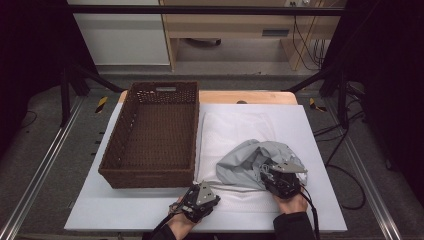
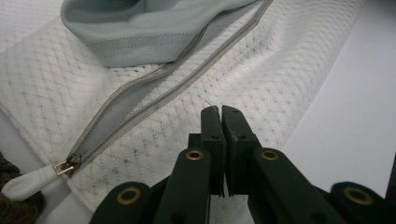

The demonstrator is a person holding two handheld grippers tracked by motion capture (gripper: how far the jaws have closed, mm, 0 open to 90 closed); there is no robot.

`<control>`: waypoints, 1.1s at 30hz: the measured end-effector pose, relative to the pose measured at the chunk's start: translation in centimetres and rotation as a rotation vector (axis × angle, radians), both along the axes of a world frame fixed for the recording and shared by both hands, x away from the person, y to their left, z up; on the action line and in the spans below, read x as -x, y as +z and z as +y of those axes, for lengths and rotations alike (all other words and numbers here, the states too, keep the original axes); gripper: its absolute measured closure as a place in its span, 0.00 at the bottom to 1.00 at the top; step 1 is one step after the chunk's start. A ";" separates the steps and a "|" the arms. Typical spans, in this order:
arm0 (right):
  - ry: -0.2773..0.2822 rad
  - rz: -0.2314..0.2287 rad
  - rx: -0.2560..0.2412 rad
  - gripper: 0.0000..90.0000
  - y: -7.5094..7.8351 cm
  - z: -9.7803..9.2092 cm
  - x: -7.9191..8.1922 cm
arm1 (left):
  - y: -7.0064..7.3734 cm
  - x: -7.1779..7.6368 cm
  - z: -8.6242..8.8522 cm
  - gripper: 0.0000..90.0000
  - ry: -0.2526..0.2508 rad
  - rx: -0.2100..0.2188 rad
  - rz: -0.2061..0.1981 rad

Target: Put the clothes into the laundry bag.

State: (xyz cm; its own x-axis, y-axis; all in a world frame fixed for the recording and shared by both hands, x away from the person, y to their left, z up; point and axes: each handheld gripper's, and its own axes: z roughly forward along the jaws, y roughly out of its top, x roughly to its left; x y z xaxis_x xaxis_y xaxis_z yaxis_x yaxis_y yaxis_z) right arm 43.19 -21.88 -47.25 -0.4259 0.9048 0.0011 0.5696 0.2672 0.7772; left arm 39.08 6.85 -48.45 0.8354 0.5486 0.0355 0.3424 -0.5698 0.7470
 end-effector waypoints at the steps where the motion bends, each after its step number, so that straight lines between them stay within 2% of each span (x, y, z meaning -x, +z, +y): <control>1: 0.000 0.004 -0.012 0.83 0.1 -0.2 0.1 | 0.0 0.0 0.0 0.97 0.000 -0.002 -0.002; 3: -0.008 0.002 -0.025 0.87 0.5 -0.7 0.1 | 0.0 0.0 0.0 0.97 0.003 0.002 0.000; 4: -0.034 -0.018 -0.030 0.88 1.3 -1.7 0.6 | 0.0 -0.1 0.1 0.97 0.005 0.006 0.003; 5: -0.034 -0.018 -0.030 0.88 1.3 -1.7 0.6 | 0.0 -0.1 0.1 0.97 0.007 0.006 0.004; 6: -0.060 -0.036 -0.041 0.88 2.2 -2.9 1.1 | 0.0 -0.1 0.1 0.99 0.008 0.008 0.006; 7: -0.060 -0.036 -0.041 0.88 2.2 -2.9 1.1 | 0.0 -0.1 0.1 0.99 0.011 0.009 0.008; 9: -0.091 -0.050 -0.015 0.88 2.6 -4.1 1.4 | 0.0 -0.1 0.1 0.99 0.014 0.008 0.008; 11: -0.129 -0.026 0.030 0.87 2.1 -5.1 1.3 | 0.0 -0.1 0.1 0.99 0.014 0.008 0.009; 12: -0.135 -0.006 0.034 0.87 1.6 -5.3 1.0 | 0.0 -0.1 0.1 0.99 0.015 0.009 0.009; 15: -0.120 0.009 0.019 0.86 0.3 -5.4 0.6 | 0.0 -0.1 0.1 0.99 0.012 0.011 0.008; 18: -0.103 -0.001 0.041 0.80 0.6 -5.1 0.7 | 0.0 -0.1 0.2 0.99 0.011 0.014 0.010; 21: -0.069 -0.004 -0.010 0.68 1.6 -5.1 1.0 | 0.0 -0.2 0.2 0.99 0.013 0.018 0.013; 22: -0.062 -0.020 -0.028 0.65 2.1 -5.0 1.3 | 0.1 -0.2 0.3 0.99 0.013 0.020 0.009; 23: -0.031 -0.067 -0.047 0.61 3.4 -4.5 1.9 | 0.1 -0.2 0.3 0.99 0.017 0.019 0.002; 24: -0.031 -0.067 -0.047 0.61 3.4 -4.5 1.9 | 0.3 -0.3 0.3 0.99 0.021 0.021 0.002; 28: 0.102 -0.134 -0.127 0.55 5.6 -2.1 2.7 | 0.5 -0.4 0.3 0.99 0.029 0.027 -0.003; 30: 0.146 -0.135 -0.126 0.52 5.8 -0.2 2.4 | 0.4 -0.4 0.3 0.99 0.028 0.026 0.006; 33: 0.158 -0.108 -0.112 0.43 5.2 3.2 0.7 | 0.3 -0.4 0.3 0.99 0.025 0.024 0.005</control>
State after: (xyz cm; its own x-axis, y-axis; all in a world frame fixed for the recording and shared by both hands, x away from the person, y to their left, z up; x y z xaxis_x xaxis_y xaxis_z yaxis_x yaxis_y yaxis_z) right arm 42.48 -18.73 -42.07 -0.5656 0.8235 0.0440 0.4391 0.2555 0.8613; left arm 39.44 7.12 -48.11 0.8213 0.5703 0.0182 0.3602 -0.5430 0.7586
